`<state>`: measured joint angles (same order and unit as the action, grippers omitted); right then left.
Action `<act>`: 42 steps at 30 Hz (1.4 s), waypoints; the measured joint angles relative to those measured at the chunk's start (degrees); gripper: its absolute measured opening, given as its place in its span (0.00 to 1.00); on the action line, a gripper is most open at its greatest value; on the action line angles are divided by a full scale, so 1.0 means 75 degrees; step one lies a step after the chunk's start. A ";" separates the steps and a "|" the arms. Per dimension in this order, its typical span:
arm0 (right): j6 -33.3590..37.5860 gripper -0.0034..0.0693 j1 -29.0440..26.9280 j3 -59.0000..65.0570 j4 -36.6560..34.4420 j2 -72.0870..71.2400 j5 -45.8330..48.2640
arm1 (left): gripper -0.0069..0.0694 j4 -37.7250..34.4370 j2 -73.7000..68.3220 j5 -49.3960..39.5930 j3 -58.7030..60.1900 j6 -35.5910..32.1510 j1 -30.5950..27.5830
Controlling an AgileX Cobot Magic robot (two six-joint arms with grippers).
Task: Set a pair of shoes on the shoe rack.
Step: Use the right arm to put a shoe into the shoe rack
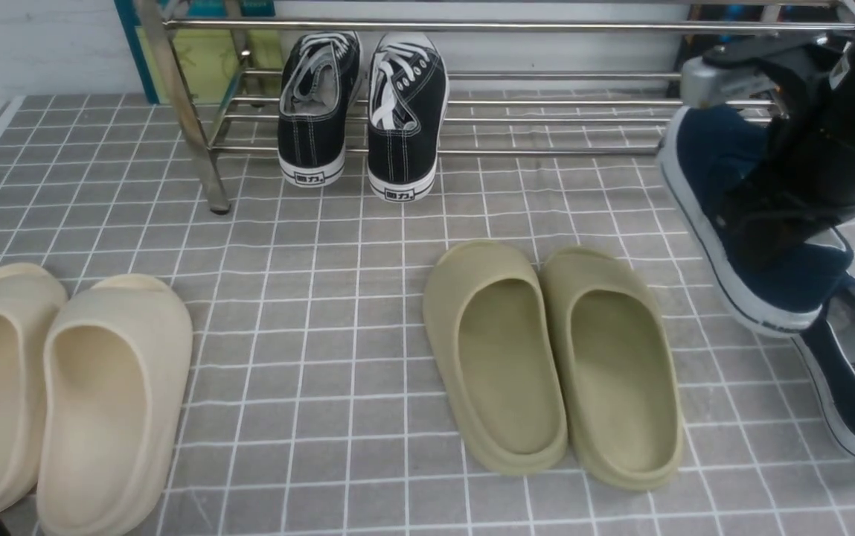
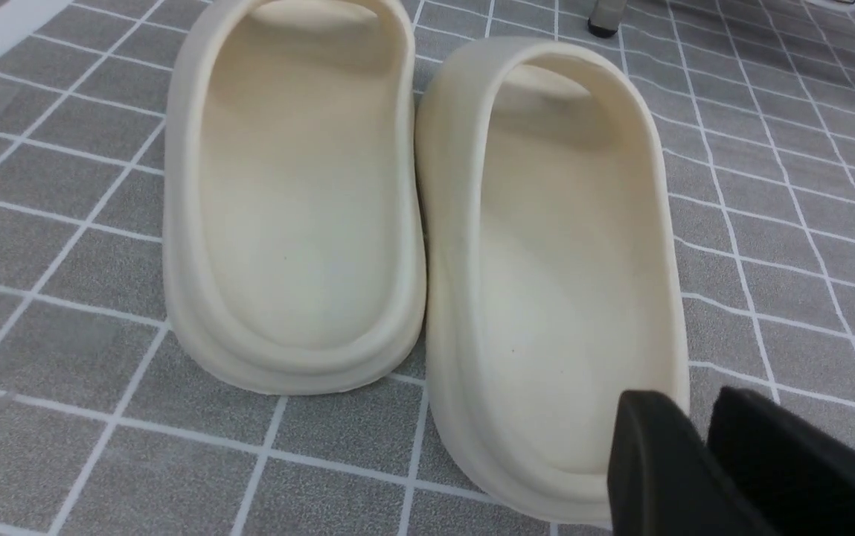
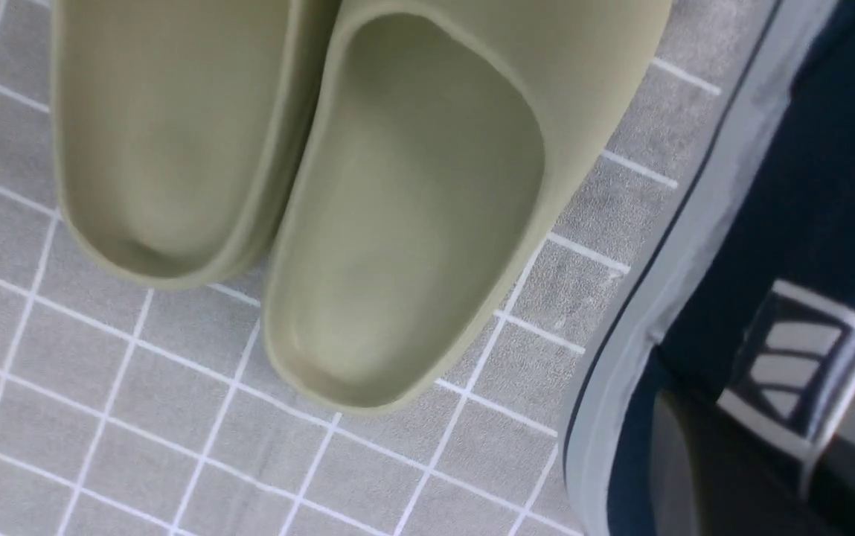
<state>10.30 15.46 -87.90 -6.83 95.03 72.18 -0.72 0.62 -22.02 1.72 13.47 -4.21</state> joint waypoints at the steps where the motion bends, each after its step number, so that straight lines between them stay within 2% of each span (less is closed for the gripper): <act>1: 0.0020 0.10 0.0000 0.0000 0.0036 0.0063 -0.0065 | 0.25 0.0000 0.0000 0.0000 0.0000 0.0000 0.0000; 7: 0.0061 0.10 0.0000 -0.0179 0.0492 0.0671 -0.0456 | 0.25 0.0000 0.0000 0.0000 0.0000 0.0000 0.0000; 13: 0.0337 0.10 0.0000 -0.1295 0.0995 0.1838 -0.0602 | 0.25 0.0000 0.0000 0.0000 0.0000 0.0000 0.0000; 26: 0.0649 0.10 0.0000 -0.4479 0.1128 0.3950 -0.0696 | 0.26 0.0000 0.0000 0.0000 0.0000 0.0000 0.0000; 35: 0.0649 0.11 -0.0063 -0.5238 0.1250 0.4613 -0.1412 | 0.27 0.0000 0.0000 0.0000 0.0000 0.0000 0.0000; 39: 0.0649 0.20 -0.0078 -0.5247 0.1257 0.4629 -0.1683 | 0.27 0.0000 0.0000 0.0000 0.0000 0.0000 0.0000; 42: 0.0443 0.37 -0.0078 -0.5300 0.1298 0.4619 -0.1797 | 0.27 0.0000 0.0000 0.0000 0.0000 0.0000 0.0000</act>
<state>13.63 14.87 -127.65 2.91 129.67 58.70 -0.72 0.62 -22.02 1.72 13.47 -4.21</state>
